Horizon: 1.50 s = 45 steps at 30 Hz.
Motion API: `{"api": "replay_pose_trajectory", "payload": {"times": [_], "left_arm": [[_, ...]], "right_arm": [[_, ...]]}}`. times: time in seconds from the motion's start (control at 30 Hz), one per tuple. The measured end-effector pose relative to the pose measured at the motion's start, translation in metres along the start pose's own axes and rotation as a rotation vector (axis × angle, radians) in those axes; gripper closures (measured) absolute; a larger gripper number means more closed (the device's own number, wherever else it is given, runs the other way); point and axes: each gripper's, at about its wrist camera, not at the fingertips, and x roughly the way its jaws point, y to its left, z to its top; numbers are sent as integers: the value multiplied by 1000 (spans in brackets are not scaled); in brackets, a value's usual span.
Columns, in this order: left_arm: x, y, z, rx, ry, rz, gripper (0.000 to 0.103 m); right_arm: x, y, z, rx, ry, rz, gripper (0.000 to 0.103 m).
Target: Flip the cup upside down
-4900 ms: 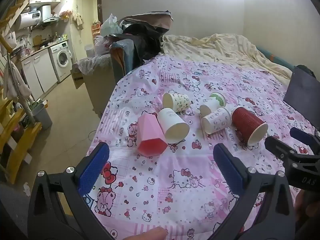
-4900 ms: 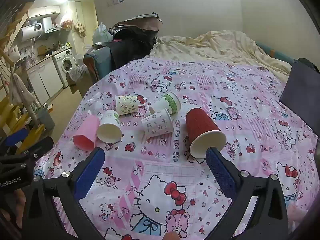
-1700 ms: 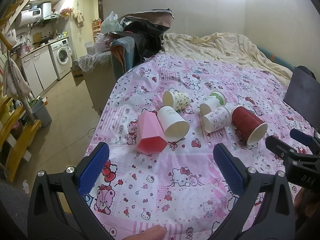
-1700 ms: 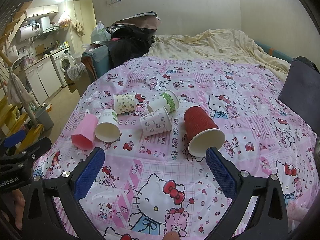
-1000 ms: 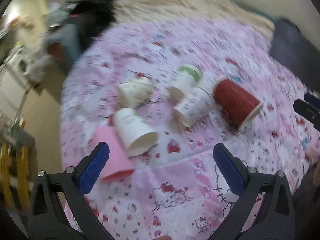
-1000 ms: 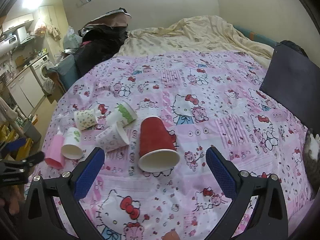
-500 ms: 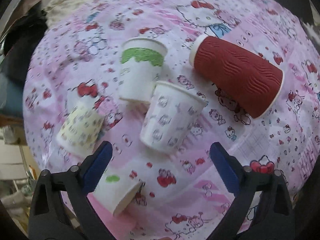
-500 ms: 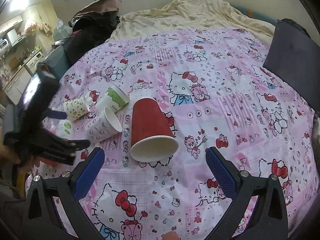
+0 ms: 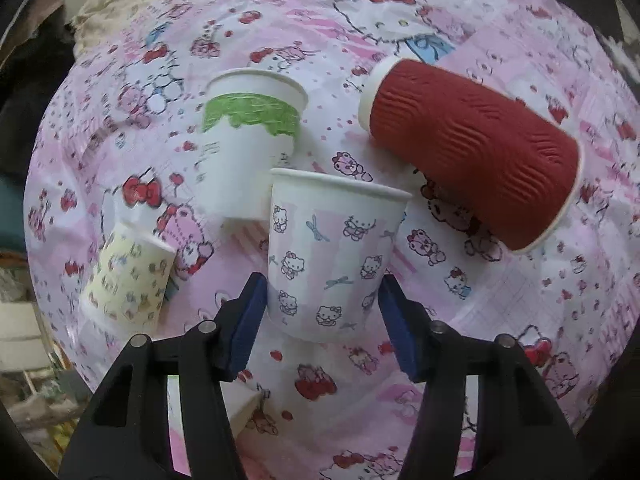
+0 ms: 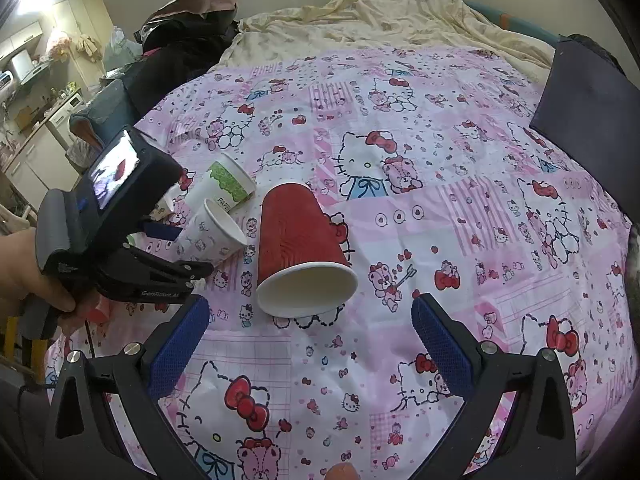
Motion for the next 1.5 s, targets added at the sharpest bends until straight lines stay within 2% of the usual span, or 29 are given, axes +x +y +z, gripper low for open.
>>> {"api": "replay_pose_trajectory", "payload": {"times": [0.17, 0.3, 0.47, 0.57, 0.63, 0.7, 0.73, 0.9, 0.97, 1.0, 1.03, 1.1, 1.5], "left_arm": [[-27, 13, -25, -166, -15, -69, 50], [-42, 19, -65, -371, 7, -110, 50], [-53, 16, -122, -640, 33, -220, 49], [-45, 14, -152, -805, 67, -276, 49], [-31, 13, -168, -898, 120, -307, 49], [-21, 12, -176, -956, 162, -351, 49], [-16, 10, -179, -974, 172, -369, 49], [-15, 4, -178, -1000, 156, -349, 45], [-17, 1, -173, -967, 145, -342, 31], [-19, -1, -170, -948, 140, -327, 19], [-20, -2, -167, -937, 136, -321, 16], [-22, -5, -163, -907, 131, -320, 16], [-37, 1, -166, -871, 89, -300, 16]], "right_arm": [[-2, -1, 1, 4, -7, 4, 0], [-6, 0, 1, 11, -12, 11, 0], [-13, 2, 0, 19, -28, 21, 0], [-18, 7, -2, 11, -39, 42, 0], [-22, 11, -4, 1, -46, 48, 0], [-24, 14, -6, -1, -47, 55, 0], [-25, 14, -7, -2, -48, 56, 0], [-29, 14, -13, -6, -49, 57, 0], [-31, 14, -14, -8, -53, 52, 0], [-31, 14, -14, -10, -52, 49, 0], [-30, 14, -14, -12, -51, 47, 0], [-29, 14, -14, -13, -49, 45, 0], [-23, 13, -17, -13, -31, 38, 0]]}}
